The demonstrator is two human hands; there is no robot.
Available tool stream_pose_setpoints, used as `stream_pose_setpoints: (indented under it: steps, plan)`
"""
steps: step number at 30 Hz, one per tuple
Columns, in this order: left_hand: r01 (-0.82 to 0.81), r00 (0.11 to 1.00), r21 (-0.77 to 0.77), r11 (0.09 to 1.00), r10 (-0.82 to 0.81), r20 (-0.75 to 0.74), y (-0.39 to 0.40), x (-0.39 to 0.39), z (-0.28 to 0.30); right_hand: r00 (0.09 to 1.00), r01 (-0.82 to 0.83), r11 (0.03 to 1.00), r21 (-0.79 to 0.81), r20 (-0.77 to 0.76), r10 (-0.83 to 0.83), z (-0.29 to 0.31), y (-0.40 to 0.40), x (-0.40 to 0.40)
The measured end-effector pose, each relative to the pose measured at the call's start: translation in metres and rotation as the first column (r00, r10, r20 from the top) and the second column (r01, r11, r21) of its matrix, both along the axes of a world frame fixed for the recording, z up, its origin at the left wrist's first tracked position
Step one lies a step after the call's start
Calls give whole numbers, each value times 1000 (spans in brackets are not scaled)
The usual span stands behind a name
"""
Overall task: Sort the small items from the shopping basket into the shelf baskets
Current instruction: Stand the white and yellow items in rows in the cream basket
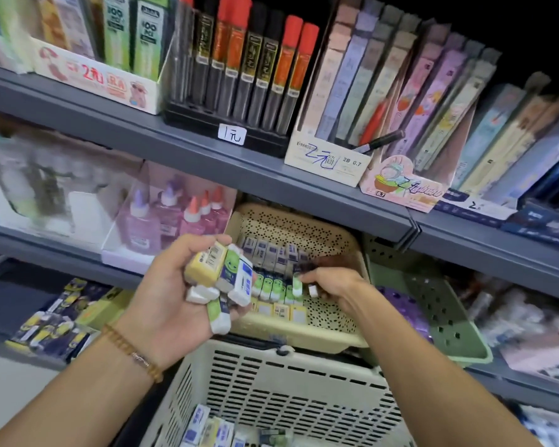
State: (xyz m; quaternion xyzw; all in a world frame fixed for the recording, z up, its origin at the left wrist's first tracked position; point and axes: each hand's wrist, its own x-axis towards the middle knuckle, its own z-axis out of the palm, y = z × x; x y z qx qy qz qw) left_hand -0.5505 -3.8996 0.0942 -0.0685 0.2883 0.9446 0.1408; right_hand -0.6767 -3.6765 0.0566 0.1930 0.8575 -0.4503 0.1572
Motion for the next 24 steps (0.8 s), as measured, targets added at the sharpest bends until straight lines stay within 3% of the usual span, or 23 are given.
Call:
stream_pose_setpoints:
  steps: [9, 24]
  plan:
    - [-32, 999, -20, 999, 33, 40, 2, -5, -2, 967, -255, 958, 131, 43, 252, -7, -8, -9]
    - [-26, 998, 0, 1000, 25, 49, 6, -2, 1, 957, -288, 953, 97, -11, 290, -2, -1, 0]
